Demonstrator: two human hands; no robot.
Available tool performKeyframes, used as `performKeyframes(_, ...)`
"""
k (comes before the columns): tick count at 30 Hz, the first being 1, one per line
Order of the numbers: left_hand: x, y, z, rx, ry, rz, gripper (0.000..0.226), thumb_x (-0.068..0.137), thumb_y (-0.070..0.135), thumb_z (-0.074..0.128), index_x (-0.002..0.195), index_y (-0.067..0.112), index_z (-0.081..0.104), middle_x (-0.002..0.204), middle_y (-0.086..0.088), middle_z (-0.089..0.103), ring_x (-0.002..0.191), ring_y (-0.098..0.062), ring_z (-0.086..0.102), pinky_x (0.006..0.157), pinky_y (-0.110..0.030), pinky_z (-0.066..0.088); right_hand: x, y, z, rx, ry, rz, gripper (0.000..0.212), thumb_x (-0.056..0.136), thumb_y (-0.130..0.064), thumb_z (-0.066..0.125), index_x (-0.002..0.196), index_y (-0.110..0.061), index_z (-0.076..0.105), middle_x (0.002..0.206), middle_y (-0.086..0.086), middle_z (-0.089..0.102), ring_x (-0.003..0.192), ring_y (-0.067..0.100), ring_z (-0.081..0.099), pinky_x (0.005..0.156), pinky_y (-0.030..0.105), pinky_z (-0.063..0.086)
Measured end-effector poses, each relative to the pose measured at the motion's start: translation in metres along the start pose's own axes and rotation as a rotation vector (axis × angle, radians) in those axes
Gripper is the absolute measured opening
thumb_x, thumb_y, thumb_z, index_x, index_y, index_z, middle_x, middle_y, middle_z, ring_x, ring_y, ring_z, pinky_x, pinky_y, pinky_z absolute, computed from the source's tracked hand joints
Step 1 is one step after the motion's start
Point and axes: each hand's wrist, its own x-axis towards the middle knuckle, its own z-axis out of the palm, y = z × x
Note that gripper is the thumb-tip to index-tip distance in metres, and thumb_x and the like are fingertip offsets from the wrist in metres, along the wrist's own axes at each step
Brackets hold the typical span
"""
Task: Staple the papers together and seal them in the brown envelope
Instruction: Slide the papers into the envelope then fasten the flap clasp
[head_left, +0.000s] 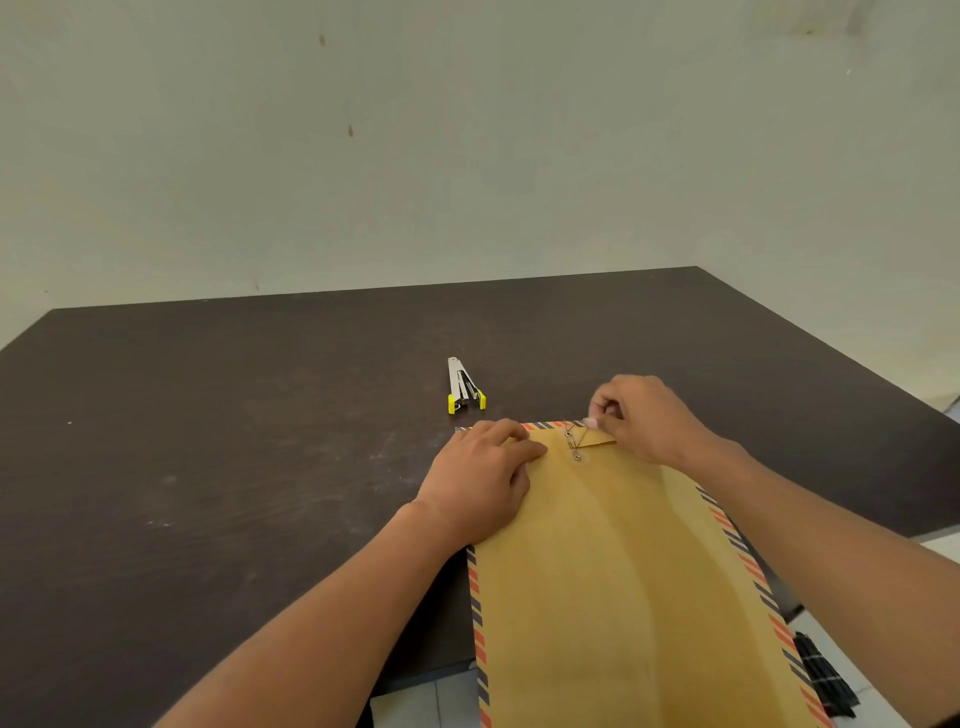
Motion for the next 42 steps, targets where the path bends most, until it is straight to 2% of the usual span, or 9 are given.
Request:
performKeyframes(4, 0.004, 0.0, -0.004, 0.042, -0.021, 0.086, 0.037, 0.091, 0.022, 0.047, 0.123, 0.024, 0.066, 0.126, 0.002, 0.06, 0.119, -0.024, 0.052, 0.092, -0.038, 0.047, 0.017, -0.017, 0.008, 0.03, -0.004, -0.083, 0.013, 0.087, -0.032, 0.074, 0.079, -0.023, 0.07, 0.082, -0.01, 0.063, 0.076, 0.01, 0.059, 0.07, 0.032, 0.05)
performKeyframes(7, 0.007, 0.002, -0.005, -0.008, -0.055, 0.116, 0.038, 0.09, 0.013, 0.046, 0.123, 0.016, 0.064, 0.129, 0.0, 0.06, 0.124, -0.024, 0.048, 0.102, -0.038, 0.044, 0.026, -0.03, 0.016, 0.034, -0.061, -0.114, 0.015, 0.086, -0.035, 0.074, 0.077, -0.025, 0.069, 0.082, -0.011, 0.065, 0.075, 0.007, 0.059, 0.072, 0.031, 0.053)
performKeyframes(17, 0.01, 0.003, -0.007, -0.051, -0.102, 0.069, 0.048, 0.087, 0.013, 0.045, 0.134, 0.016, 0.052, 0.132, 0.0, 0.055, 0.115, -0.022, 0.048, 0.099, -0.033, 0.042, 0.031, -0.023, 0.012, 0.259, -0.126, 0.082, 0.019, 0.077, -0.035, 0.084, 0.076, -0.017, 0.078, 0.066, -0.01, 0.069, 0.061, 0.001, 0.061, 0.059, 0.015, 0.044)
performKeyframes(19, 0.012, 0.002, -0.005, -0.015, -0.1, 0.078, 0.055, 0.084, 0.018, 0.042, 0.139, 0.017, 0.049, 0.132, 0.0, 0.054, 0.11, -0.023, 0.049, 0.096, -0.036, 0.045, 0.032, -0.019, 0.011, 0.244, -0.123, 0.115, 0.017, 0.078, -0.035, 0.083, 0.075, -0.019, 0.077, 0.067, -0.01, 0.07, 0.064, 0.002, 0.062, 0.063, 0.02, 0.049)
performKeyframes(21, 0.014, 0.002, -0.004, 0.01, -0.099, 0.076, 0.059, 0.083, 0.021, 0.039, 0.141, 0.018, 0.047, 0.132, 0.001, 0.053, 0.106, -0.023, 0.048, 0.093, -0.038, 0.046, 0.033, -0.013, 0.01, 0.233, -0.121, 0.155, 0.016, 0.079, -0.035, 0.082, 0.072, -0.023, 0.075, 0.067, -0.01, 0.07, 0.068, 0.006, 0.064, 0.077, 0.034, 0.056)
performKeyframes(24, 0.014, 0.002, -0.002, 0.024, -0.092, 0.066, 0.06, 0.083, 0.024, 0.036, 0.142, 0.02, 0.047, 0.132, 0.002, 0.052, 0.104, -0.022, 0.047, 0.09, -0.039, 0.047, 0.028, -0.007, 0.009, 0.147, -0.091, 0.174, 0.017, 0.082, -0.037, 0.079, 0.073, -0.025, 0.072, 0.067, -0.013, 0.065, 0.077, 0.009, 0.06, 0.092, 0.041, 0.045)
performKeyframes(27, 0.011, 0.001, 0.002, -0.001, -0.07, 0.052, 0.059, 0.083, 0.03, 0.029, 0.136, 0.022, 0.055, 0.13, 0.003, 0.053, 0.103, -0.022, 0.048, 0.087, -0.041, 0.048, 0.017, -0.003, 0.01, -0.046, 0.034, 0.072, 0.018, 0.087, -0.039, 0.072, 0.073, -0.029, 0.067, 0.073, -0.014, 0.059, 0.096, 0.013, 0.049, 0.085, 0.037, 0.032)
performKeyframes(30, 0.011, 0.001, 0.003, -0.01, -0.071, 0.034, 0.056, 0.084, 0.03, 0.033, 0.135, 0.024, 0.056, 0.131, 0.004, 0.053, 0.104, -0.021, 0.047, 0.088, -0.04, 0.047, -0.002, 0.002, 0.007, -0.215, 0.079, -0.082, 0.016, 0.092, -0.037, 0.063, 0.078, -0.03, 0.065, 0.079, -0.012, 0.055, 0.102, 0.013, 0.044, 0.08, 0.035, 0.025)
performKeyframes(42, 0.011, 0.002, 0.002, -0.028, -0.076, 0.02, 0.059, 0.079, 0.032, 0.031, 0.131, 0.019, 0.056, 0.136, 0.001, 0.053, 0.118, -0.023, 0.048, 0.097, -0.042, 0.045, -0.002, -0.048, -0.005, -0.398, -0.297, -0.237, 0.021, 0.095, -0.018, 0.043, 0.082, -0.028, 0.055, 0.095, -0.005, 0.055, 0.105, 0.018, 0.042, 0.086, 0.039, 0.034)
